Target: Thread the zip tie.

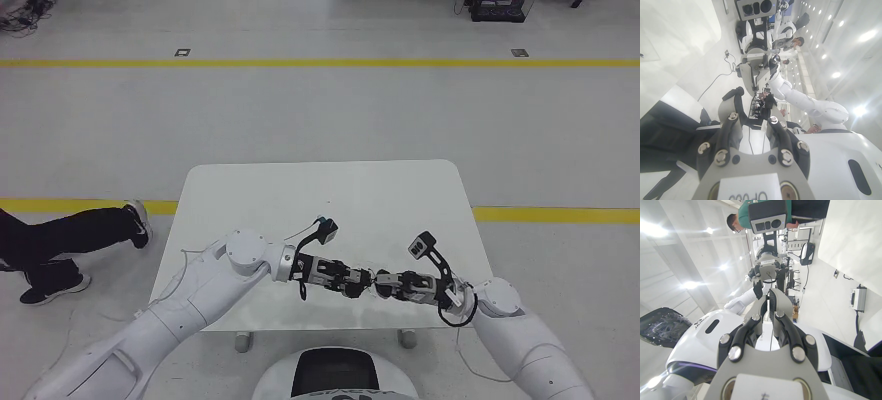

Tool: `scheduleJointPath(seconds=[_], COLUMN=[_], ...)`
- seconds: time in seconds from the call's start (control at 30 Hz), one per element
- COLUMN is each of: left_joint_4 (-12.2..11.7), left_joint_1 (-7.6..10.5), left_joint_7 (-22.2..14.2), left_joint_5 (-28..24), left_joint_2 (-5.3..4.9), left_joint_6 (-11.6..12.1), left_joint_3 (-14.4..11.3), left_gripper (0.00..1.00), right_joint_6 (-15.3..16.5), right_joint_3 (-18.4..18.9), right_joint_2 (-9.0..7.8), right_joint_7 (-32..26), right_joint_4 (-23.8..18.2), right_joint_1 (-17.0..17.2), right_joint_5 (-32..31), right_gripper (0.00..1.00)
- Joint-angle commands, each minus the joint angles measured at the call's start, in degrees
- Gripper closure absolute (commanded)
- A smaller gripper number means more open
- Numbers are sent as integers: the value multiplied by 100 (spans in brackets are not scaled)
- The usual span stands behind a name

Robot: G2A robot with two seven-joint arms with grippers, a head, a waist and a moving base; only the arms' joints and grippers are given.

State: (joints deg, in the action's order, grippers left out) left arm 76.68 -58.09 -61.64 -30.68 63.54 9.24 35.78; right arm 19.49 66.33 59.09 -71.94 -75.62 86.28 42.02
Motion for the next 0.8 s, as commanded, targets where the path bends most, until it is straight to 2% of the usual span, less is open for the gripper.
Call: scheduleJointPath(seconds=[0.0,0.3,0.77], left_joint_4=[4,-1,-161], left_joint_1=[-13,-9,75], left_joint_7=[9,30,5], left_joint_5=[-6,-96,-178], left_joint_2=[-5,6,75], left_joint_6=[-11,-59,-38], left_joint_3=[11,23,-49], left_gripper=[75,78,91], right_joint_6=[-1,-4,-9], right_joint_3=[26,-7,-87], right_joint_2=[1,22,53], right_joint_7=[20,54,128], right_joint_4=[-11,-57,-38], right_joint_1=[10,17,-37], right_joint_5=[7,-101,-176], right_gripper=[100,100,100])
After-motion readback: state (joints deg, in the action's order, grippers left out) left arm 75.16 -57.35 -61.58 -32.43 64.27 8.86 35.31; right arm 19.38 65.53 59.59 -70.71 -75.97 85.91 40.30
